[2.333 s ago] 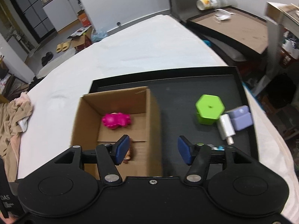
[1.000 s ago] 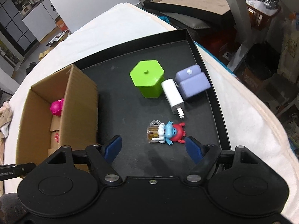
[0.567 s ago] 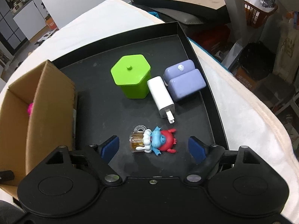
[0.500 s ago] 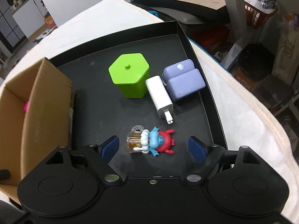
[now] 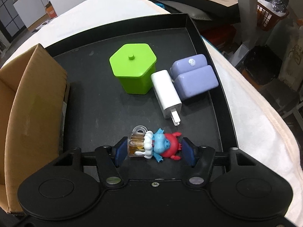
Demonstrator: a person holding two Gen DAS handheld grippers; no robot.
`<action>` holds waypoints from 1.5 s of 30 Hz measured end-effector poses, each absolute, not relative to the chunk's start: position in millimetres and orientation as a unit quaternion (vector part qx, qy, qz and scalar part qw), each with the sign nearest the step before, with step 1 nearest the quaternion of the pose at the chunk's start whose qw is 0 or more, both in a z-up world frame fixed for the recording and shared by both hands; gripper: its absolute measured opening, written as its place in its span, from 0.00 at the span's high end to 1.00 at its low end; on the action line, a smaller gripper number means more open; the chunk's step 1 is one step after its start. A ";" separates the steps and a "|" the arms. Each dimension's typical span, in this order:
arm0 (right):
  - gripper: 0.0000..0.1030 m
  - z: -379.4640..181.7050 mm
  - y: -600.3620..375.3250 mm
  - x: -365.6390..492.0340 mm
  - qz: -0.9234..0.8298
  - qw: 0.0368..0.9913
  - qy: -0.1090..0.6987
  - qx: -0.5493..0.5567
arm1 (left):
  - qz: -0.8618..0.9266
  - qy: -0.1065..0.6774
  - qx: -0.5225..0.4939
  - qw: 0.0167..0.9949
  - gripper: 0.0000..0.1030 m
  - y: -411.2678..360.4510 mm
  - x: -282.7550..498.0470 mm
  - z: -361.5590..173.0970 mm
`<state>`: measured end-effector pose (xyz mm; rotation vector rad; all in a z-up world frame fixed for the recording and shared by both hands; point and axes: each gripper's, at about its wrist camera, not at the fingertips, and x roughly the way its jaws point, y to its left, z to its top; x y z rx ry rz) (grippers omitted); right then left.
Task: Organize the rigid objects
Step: 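Move the right gripper to the blue figure with glass mug and grasp it, then carry the blue figure with the right gripper into the box and release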
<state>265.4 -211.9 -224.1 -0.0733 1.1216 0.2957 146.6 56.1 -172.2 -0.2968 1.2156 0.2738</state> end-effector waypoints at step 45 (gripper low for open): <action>0.43 -119.2 -187.3 222.6 0.169 0.858 0.484 -0.029 | 0.108 0.535 -0.166 0.821 0.87 64.7 129.1 -167.5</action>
